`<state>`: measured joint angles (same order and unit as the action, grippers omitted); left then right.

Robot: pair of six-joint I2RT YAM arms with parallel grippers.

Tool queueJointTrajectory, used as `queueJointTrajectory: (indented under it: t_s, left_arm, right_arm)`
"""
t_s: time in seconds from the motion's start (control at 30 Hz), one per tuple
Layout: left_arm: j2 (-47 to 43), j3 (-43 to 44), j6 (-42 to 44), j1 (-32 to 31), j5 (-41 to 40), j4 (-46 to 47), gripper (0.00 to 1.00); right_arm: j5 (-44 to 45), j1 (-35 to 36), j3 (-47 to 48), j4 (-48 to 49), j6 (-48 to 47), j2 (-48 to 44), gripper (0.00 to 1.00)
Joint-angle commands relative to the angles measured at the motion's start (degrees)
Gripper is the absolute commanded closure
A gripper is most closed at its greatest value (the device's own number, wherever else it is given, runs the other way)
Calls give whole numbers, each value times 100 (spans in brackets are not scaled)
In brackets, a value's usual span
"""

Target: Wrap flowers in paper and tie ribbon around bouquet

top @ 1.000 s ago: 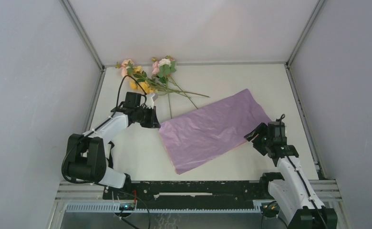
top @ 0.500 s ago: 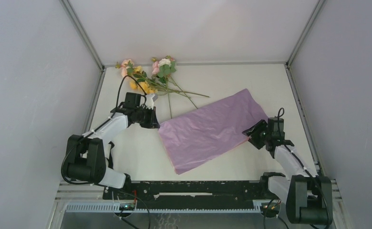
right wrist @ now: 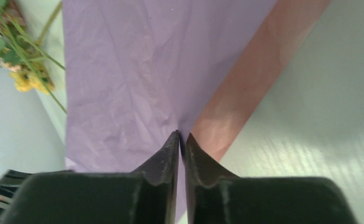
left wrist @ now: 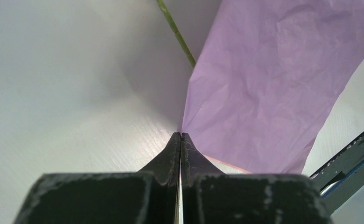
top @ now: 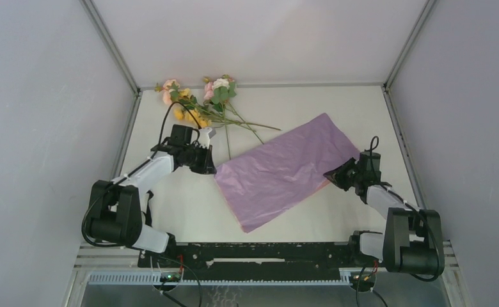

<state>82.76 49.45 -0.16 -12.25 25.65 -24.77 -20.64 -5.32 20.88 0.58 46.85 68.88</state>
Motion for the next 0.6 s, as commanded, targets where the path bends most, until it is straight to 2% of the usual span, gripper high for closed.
queueJointTrajectory:
  t_s: [0.0, 0.03, 0.13, 0.23, 0.3, 0.4, 0.57]
  left_arm:
    - [-107, 48, 529, -226, 45, -233, 100]
    - [-157, 138, 684, -278, 19, -355, 93]
    - [-327, 660, 1089, -313, -54, -808, 52]
    - [-327, 1379, 1225, -317, -79, -915, 38]
    - [-85, 1887, 1066, -346, -158, -638, 37]
    - [903, 2912, 752, -576, -1041, -152, 42]
    - [3237, 5660, 1894, -1305, -3217, -274, 45]
  right_arm:
    - [-352, -111, 583, 458, -170, 114, 93]
    - [-354, -186, 692, 339, -266, 70, 98]
    - [-303, -500, 926, 10, -490, -235, 100]
    - [-314, -924, 1138, -371, -626, -608, 100]
    - [-286, -1189, 1359, -704, -763, -873, 100]
    - [-63, -1411, 1862, -1290, -1055, -1326, 100]
    - [334, -1428, 2503, -2101, -1572, -1816, 100]
